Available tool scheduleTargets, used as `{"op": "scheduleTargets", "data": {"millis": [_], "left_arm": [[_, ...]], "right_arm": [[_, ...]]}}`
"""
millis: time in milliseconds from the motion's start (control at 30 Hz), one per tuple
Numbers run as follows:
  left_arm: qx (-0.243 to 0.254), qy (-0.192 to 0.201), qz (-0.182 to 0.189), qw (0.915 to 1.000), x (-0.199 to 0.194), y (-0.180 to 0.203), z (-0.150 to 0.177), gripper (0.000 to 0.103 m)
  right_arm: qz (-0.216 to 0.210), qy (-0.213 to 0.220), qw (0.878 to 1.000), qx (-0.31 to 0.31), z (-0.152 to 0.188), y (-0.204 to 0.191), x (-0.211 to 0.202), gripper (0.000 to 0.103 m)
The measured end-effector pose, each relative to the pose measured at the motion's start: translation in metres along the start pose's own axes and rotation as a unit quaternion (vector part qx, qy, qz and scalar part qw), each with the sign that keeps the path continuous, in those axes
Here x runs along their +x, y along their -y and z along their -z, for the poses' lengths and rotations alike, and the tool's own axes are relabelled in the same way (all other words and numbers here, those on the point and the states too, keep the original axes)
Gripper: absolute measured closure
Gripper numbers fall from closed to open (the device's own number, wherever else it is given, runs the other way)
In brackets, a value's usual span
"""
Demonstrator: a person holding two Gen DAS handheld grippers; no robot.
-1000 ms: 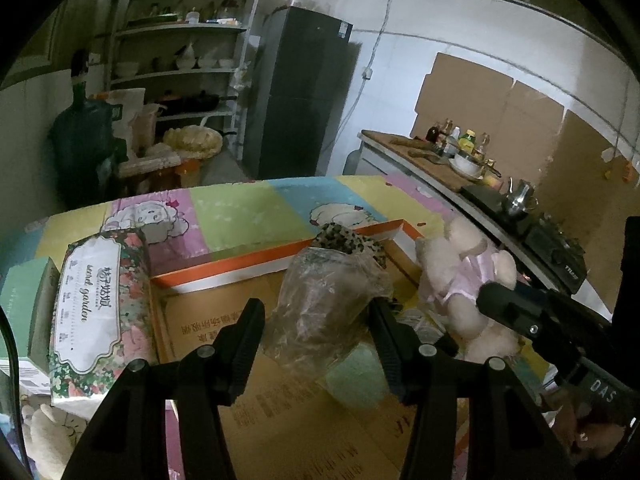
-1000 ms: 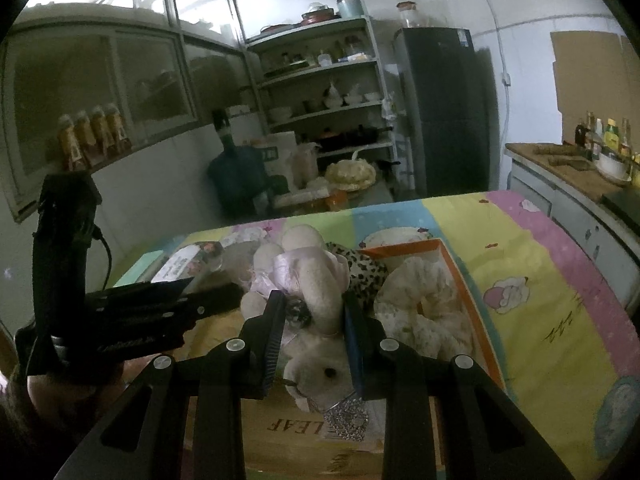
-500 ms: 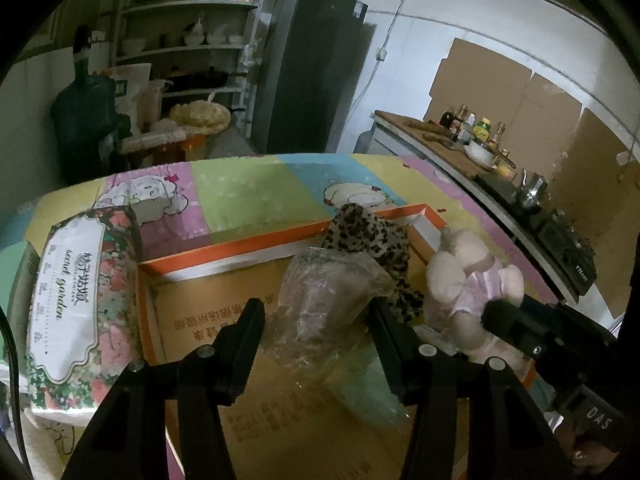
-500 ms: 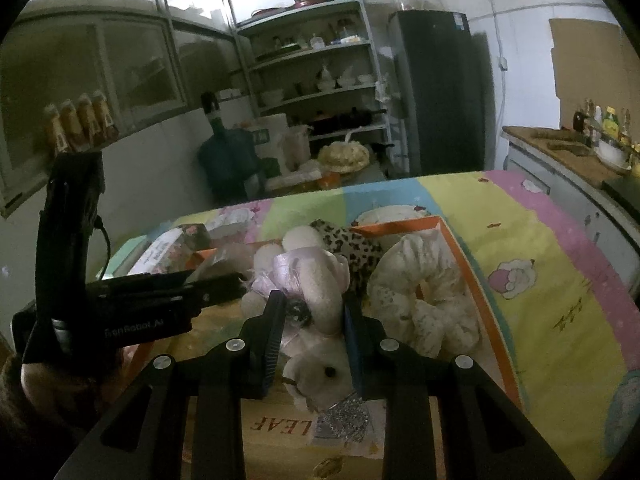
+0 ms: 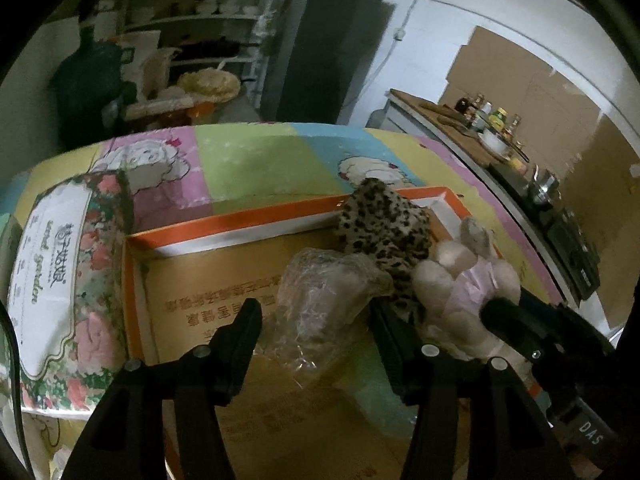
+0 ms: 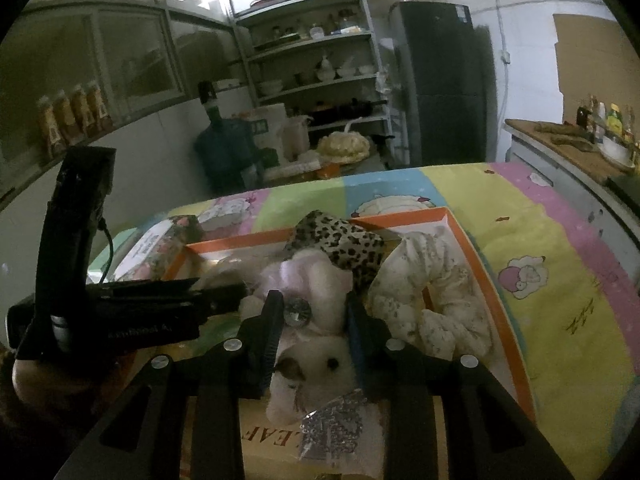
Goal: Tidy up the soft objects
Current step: 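Lower and open the right tool to drop the bunny while the left tool releases the bag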
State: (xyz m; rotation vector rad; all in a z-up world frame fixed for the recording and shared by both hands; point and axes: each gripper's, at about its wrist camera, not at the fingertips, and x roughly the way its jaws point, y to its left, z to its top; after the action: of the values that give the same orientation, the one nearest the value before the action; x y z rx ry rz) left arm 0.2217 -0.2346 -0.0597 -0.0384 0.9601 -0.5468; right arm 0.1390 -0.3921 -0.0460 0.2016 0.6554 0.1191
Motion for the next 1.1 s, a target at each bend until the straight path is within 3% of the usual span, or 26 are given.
{"op": "scheduleTargets", "data": {"millis": [167,267,300,367,633,833,1100], "left_arm": [[-0.010,0.000,0.004,0.9999,-0.001,-0.003,0.000,0.045],[-0.013,0.006,0.010,0.9998,-0.004,-0.004,0.001,0.039],[-0.013,0.008,0.012,0.9998,-0.005,-0.003,0.001,0.037],[-0.012,0.012,0.016,0.9997,-0.006,-0.001,0.002,0.031],[-0.005,0.031,0.024,0.9992,-0.020,0.004,0.005,0.022],[-0.003,0.049,0.034,0.9982,-0.036,0.007,0.006,0.021],[0.005,0.100,0.039,0.9942,-0.067,0.012,0.012,0.014]], "right_arm": [[-0.010,0.002,1.000,0.019,0.001,0.009,0.002,0.067],[-0.013,0.001,1.000,0.028,0.001,0.012,0.002,0.051],[-0.013,0.002,0.999,0.030,0.002,0.013,0.003,0.050],[-0.014,0.003,0.999,0.033,0.002,0.014,0.002,0.050],[-0.022,0.025,0.998,0.055,0.001,0.020,-0.011,0.045],[-0.022,0.043,0.996,0.068,0.001,0.021,-0.025,0.045],[-0.028,0.068,0.994,0.080,0.001,0.018,-0.043,0.040]]}}
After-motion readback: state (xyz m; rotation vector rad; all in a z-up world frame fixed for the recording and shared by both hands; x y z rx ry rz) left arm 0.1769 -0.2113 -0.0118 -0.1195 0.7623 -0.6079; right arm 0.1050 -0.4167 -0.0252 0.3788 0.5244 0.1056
